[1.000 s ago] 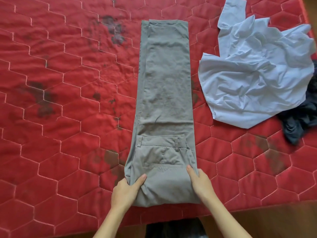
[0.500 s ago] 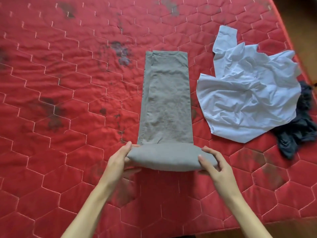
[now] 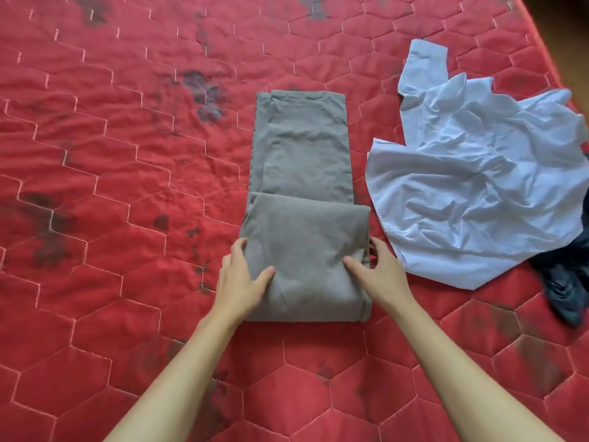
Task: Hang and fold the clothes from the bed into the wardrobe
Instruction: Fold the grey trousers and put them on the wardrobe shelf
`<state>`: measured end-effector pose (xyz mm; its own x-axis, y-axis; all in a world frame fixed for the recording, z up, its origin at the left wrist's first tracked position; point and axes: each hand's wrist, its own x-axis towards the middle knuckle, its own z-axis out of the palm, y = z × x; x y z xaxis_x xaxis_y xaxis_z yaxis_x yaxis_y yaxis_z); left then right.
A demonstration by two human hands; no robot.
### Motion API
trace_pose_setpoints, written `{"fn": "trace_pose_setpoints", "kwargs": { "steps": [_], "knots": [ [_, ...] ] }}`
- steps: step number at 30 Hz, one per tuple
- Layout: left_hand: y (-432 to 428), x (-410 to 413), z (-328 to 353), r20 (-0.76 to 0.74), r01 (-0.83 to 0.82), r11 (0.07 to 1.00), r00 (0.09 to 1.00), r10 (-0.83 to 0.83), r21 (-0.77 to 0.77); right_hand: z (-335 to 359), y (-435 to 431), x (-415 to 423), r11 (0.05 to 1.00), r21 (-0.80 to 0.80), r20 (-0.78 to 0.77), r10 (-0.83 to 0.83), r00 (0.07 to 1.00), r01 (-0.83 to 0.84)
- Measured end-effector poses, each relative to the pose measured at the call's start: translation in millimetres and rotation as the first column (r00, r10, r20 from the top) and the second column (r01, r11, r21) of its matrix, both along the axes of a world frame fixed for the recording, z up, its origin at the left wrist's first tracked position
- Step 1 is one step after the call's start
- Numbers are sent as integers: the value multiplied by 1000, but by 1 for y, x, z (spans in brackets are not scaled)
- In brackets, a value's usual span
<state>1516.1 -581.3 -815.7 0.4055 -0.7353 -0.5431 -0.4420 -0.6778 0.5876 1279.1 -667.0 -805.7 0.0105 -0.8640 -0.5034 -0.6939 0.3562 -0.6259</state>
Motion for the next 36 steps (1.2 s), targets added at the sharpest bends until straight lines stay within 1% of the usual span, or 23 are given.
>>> {"fn": "trace_pose_setpoints", "kwargs": {
  "steps": [1,2,4,6,8,11,12,13,15,16,17,18,19,20,22,24,27,30,33,36],
  "knots": [
    [5,-4,-5,23,-52,999,998,52,-11,-8,6,-2,999,27,-45,-18,999,19],
    [11,-6,-8,52,-98,995,994,98,-3,-15,14,-3,997,60,-56,-46,997,49],
    [21,-8,-11,102,-134,991,986,130,29,-18,31,-2,985,139,-9,-106,994,106],
    [33,-8,-8,119,-104,991,989,93,86,-15,49,1,975,183,26,-134,991,127],
    [51,-8,-5,115,-48,988,993,31,146,-11,68,-1,974,187,-12,-125,992,125],
    [92,-20,7,114,22,966,992,-53,258,-9,108,-16,957,273,-51,-86,995,97],
    [109,-28,12,155,38,957,984,-86,289,-7,124,-22,956,281,-81,-62,995,83],
    [127,-38,15,247,76,960,958,-146,271,-8,141,-28,974,218,-150,-21,988,54],
    [150,-55,19,441,241,957,850,-289,162,-10,166,-30,998,-31,-346,35,938,-49],
    [153,-60,16,524,333,938,785,-331,94,-12,171,-27,981,-163,-405,28,914,-102],
    [146,-62,12,575,421,906,734,-361,32,-12,168,-22,951,-270,-419,22,908,-148],
    [133,-61,7,610,513,858,686,-397,-19,-10,160,-14,915,-339,-411,65,909,-218],
    [116,-59,1,634,594,803,642,-432,-54,-10,148,-4,871,-378,-415,142,899,-312],
    [100,-58,-7,646,654,753,605,-466,-69,-13,137,6,830,-386,-439,219,871,-403],
    [75,-58,-19,634,717,696,558,-536,-43,-21,120,22,770,-320,-515,348,784,-552],
    [56,-53,-31,606,705,709,570,-555,-13,-35,101,27,740,-264,-545,415,729,-619],
    [34,-47,-48,612,662,747,567,-552,60,-57,72,25,725,-205,-561,464,686,-658],
    [28,-49,-63,638,634,772,575,-513,49,-71,63,24,714,-249,-539,460,706,-655],
    [28,-49,-67,661,648,761,558,-502,31,-74,62,24,704,-305,-526,437,730,-641],
    [31,-49,-64,661,646,762,556,-504,38,-71,65,22,711,-305,-500,447,742,-634]
  ]
}}
